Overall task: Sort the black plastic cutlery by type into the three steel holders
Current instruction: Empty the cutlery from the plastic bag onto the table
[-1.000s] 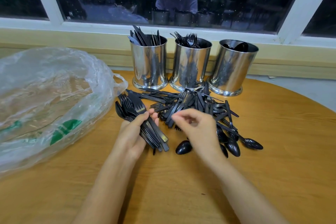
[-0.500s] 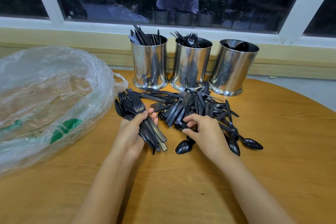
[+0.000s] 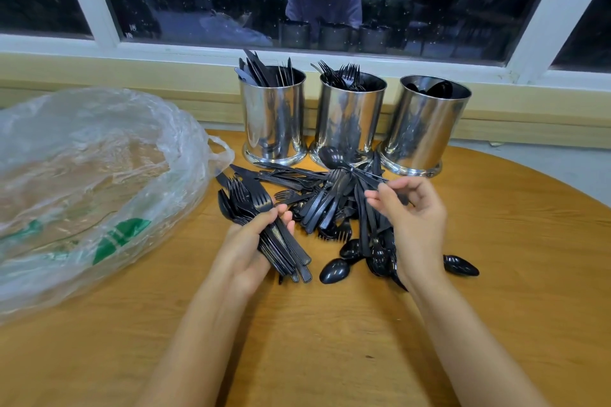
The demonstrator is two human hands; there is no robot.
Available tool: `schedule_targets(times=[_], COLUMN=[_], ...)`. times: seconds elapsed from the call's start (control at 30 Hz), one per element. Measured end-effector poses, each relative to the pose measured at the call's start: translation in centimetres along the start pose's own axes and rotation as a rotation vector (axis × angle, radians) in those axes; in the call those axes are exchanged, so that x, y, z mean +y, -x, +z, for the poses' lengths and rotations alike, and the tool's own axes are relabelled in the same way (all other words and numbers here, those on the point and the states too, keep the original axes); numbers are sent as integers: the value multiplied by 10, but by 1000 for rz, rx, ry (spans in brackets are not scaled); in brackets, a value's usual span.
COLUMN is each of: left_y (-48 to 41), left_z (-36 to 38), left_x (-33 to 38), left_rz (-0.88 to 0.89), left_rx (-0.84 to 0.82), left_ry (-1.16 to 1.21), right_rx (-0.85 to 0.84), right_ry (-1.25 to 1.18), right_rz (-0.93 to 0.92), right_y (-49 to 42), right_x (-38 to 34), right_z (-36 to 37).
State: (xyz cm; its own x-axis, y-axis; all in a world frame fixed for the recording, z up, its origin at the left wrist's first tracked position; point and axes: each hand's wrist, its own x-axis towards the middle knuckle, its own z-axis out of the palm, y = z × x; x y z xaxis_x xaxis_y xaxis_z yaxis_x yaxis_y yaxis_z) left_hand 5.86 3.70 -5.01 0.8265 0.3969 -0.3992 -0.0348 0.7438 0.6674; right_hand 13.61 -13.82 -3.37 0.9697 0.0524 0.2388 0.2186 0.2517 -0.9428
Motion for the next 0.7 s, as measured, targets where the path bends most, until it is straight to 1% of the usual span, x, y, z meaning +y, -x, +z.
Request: schedule_targets(times=[0.1, 0.17, 0.23, 0.33, 0.43, 0.5, 0.57, 0.63, 0.7], left_y=[-1, -1, -1, 0, -1, -2, -3, -5, -7], left_z=[-1, -2, -2, -1, 0, -2, -4, -6, -7], left_x=[0, 0, -1, -2, -4, -2, 1, 4, 6], left_rz=[-19, -28, -44, -30, 2, 7, -3, -6, 1], left_rx=[-3, -17, -43, -67, -88, -134, -170, -163, -119], left_ry=[27, 25, 11, -13, -21, -6, 34, 80, 163], right_rx=[-18, -24, -32, -98, -226, -353, -490, -597, -619], right_ry=[-80, -68, 21, 148, 285, 383, 436, 447, 450], right_rz=[137, 149, 70, -114, -329, -453, -480, -468, -457], right_y=[3, 7, 12, 23, 33, 38, 40, 40, 36], right_x=[3, 5, 8, 14, 23, 32, 38, 39, 32], right_z=[4, 9, 14, 24, 32, 34, 36, 35, 31])
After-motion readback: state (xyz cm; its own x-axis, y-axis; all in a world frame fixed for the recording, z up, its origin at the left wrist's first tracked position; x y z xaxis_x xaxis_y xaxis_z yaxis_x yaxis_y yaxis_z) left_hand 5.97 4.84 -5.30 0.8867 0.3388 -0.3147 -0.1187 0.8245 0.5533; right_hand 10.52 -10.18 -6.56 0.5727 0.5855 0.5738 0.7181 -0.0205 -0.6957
